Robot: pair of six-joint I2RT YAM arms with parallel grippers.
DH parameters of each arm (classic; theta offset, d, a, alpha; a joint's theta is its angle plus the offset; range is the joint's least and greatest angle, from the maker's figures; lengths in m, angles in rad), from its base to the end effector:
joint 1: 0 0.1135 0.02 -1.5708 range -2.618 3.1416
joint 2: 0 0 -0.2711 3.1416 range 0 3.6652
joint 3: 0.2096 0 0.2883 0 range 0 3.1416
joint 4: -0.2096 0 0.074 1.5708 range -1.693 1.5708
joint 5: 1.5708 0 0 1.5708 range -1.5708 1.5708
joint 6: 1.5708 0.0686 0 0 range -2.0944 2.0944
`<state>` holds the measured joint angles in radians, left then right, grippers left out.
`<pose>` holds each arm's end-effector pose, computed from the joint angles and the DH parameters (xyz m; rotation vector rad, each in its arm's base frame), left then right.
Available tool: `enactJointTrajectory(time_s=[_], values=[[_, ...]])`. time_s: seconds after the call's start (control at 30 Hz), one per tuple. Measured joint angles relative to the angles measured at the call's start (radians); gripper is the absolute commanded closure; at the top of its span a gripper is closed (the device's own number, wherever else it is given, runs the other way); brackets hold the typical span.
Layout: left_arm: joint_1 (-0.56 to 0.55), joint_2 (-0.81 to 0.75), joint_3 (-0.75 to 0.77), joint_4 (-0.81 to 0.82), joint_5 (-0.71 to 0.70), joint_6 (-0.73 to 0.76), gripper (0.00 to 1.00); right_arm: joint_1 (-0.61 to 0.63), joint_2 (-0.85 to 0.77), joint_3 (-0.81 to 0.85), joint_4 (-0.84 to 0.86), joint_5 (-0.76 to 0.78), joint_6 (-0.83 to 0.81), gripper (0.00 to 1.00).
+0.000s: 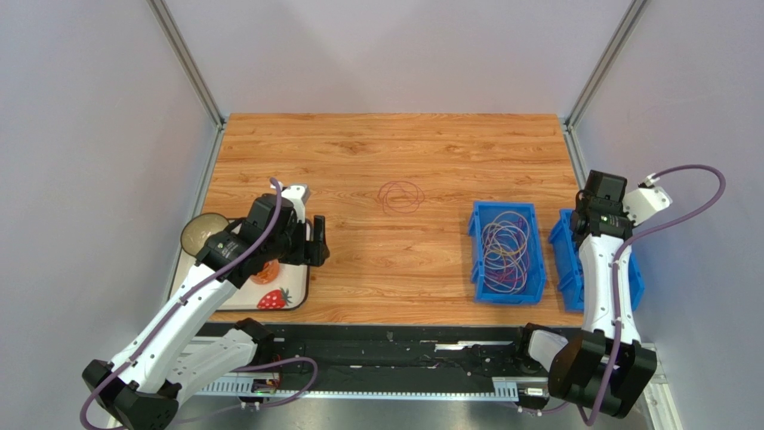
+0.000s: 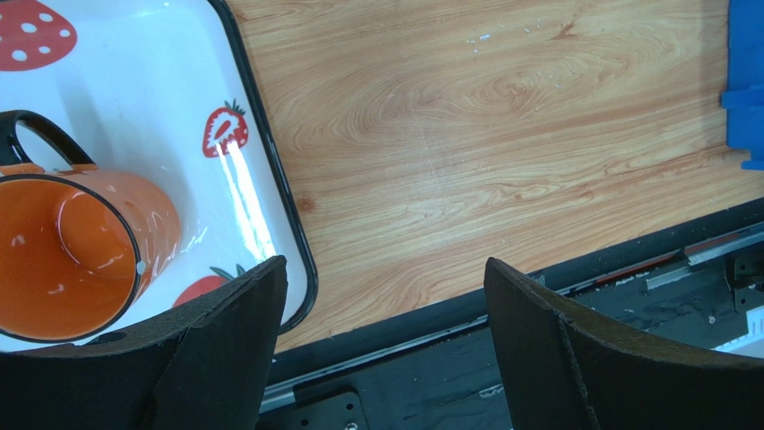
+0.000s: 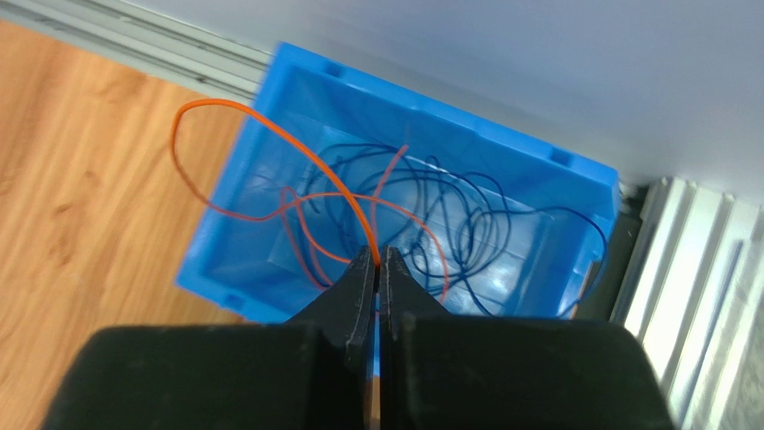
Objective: Untangle the cables
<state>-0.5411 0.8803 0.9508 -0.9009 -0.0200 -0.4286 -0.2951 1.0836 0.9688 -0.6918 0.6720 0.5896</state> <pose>0.1898 -0.1124 0.2969 0.1280 2.4415 -0.4206 0.2444 -0.1189 0.2882 1.2337 1.8756 -0.6370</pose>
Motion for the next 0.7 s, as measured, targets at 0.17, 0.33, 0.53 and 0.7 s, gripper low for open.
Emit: enactJointTrajectory(time_s=[0.17, 0.33, 0.53, 0.7], values=[[-0.001, 0.010, 0.000, 0.000, 0.000, 0.000, 0.12, -0.073, 0.039, -0.046, -0.055, -0.002, 0.111, 1.00], [-0.002, 0.037, 0.000, 0.000, 0.000, 0.000, 0.12, -0.119, 0.083, -0.069, -0.090, -0.050, 0.158, 0.24], [-0.002, 0.040, 0.000, 0.000, -0.001, 0.000, 0.12, -0.125, 0.065, -0.038, -0.121, -0.126, 0.121, 0.00], [-0.002, 0.044, 0.000, 0.000, -0.010, 0.000, 0.12, -0.125, -0.031, 0.111, -0.179, -0.219, 0.080, 0.01]])
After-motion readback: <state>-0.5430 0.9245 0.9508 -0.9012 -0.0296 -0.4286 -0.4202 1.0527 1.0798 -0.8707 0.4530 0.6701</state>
